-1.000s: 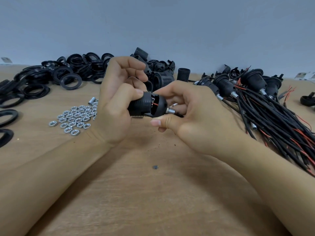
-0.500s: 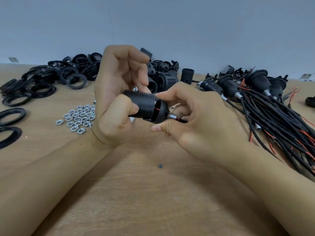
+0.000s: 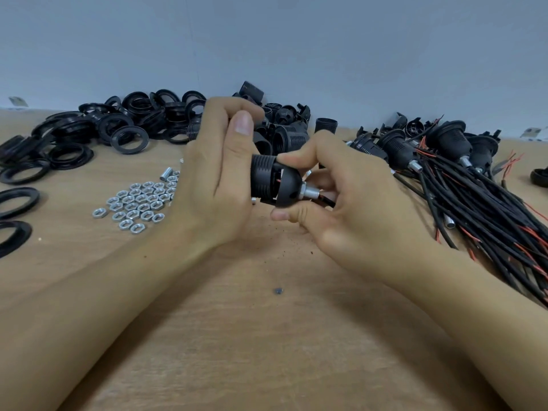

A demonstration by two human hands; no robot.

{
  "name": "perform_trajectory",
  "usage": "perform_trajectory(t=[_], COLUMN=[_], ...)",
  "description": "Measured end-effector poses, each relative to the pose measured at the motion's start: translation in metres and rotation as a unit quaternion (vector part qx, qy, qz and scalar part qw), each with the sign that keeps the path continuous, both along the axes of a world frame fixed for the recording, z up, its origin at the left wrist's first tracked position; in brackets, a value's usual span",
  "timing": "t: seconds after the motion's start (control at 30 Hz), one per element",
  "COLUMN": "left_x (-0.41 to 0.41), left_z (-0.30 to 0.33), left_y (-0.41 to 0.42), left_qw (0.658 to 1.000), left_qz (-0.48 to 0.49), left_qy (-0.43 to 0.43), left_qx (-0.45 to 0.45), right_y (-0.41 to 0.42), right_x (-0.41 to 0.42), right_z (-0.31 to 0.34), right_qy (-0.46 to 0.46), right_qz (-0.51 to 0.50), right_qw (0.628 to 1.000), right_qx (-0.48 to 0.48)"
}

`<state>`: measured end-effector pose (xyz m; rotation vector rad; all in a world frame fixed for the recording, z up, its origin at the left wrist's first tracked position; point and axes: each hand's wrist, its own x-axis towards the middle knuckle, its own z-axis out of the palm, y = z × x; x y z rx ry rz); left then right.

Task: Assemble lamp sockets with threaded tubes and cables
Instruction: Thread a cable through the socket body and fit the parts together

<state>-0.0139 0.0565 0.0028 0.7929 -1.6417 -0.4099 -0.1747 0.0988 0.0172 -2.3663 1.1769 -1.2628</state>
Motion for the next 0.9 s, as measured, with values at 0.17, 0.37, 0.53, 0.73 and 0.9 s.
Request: perform_trajectory(t=[0.17, 0.37, 0.53, 0.73, 0.9], left_x=[0.0011, 0.0040, 0.0060, 0.0059, 0.0024], left_z=[-0.0010, -0.0011, 0.0008, -0.0002, 0.0010], left_y=[-0.0026, -0.0053, -0.0054, -0.0060, -0.0031], left_qw=[0.999, 0.998, 0.999, 1.000, 0.999], left_qz=[-0.002, 0.009, 0.002, 0.016, 0.029], left_qy=[0.009, 0.000, -0.001, -0.018, -0.036], left_qx=[-0.039, -0.057, -0.042, -0.012, -0.009], right_y=[0.0054, 0.0079, 0.0076, 0.0020, -0.0014], right_x=[0.0038, 0.0046, 0.0056, 0.0023, 0.0022], right_z=[0.0015, 0.0048, 0.0030, 0.0000, -0.0032], right_qy=[-0.003, 0.001, 0.006, 0.020, 0.031], right_qz=[-0.011, -0.014, -0.010, -0.005, -0.016], right_qw=[1.000, 0.999, 0.999, 0.999, 0.999], right_qx=[0.015, 0.041, 0.042, 0.033, 0.021])
